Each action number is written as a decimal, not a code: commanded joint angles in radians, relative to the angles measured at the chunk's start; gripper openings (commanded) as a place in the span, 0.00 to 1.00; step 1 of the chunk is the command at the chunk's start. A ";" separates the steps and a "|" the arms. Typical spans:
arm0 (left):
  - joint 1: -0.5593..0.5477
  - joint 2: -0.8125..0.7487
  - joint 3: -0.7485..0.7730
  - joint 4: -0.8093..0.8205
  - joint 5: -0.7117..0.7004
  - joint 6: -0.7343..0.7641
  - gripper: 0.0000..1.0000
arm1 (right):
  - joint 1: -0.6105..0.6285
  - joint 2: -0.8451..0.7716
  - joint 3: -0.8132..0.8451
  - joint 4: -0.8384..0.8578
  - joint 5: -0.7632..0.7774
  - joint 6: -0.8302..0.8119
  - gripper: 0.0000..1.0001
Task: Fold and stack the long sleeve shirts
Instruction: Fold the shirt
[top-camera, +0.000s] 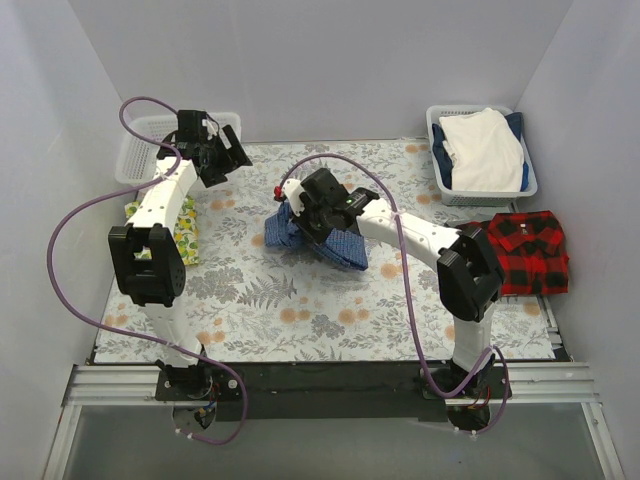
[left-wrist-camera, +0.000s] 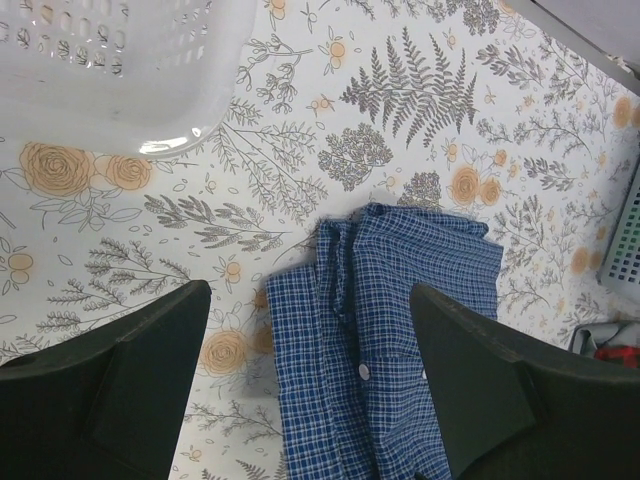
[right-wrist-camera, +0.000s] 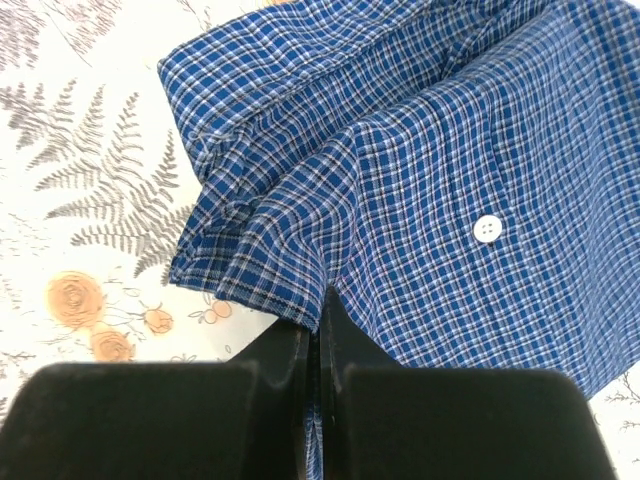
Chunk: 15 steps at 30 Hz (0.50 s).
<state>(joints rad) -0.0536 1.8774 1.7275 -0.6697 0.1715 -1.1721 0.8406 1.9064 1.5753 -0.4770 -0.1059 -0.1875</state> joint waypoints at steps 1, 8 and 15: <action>0.014 -0.063 -0.006 0.009 0.008 -0.009 0.81 | -0.006 0.006 0.078 -0.025 -0.109 0.023 0.01; 0.052 -0.058 -0.008 -0.013 -0.049 -0.055 0.81 | -0.008 0.040 0.235 -0.096 -0.303 0.060 0.01; 0.127 -0.060 0.001 -0.021 -0.053 -0.074 0.82 | -0.118 0.004 0.341 0.029 -0.642 0.333 0.01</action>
<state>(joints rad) 0.0505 1.8774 1.7267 -0.6750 0.1402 -1.2289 0.8066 1.9697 1.8767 -0.5762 -0.4950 -0.0654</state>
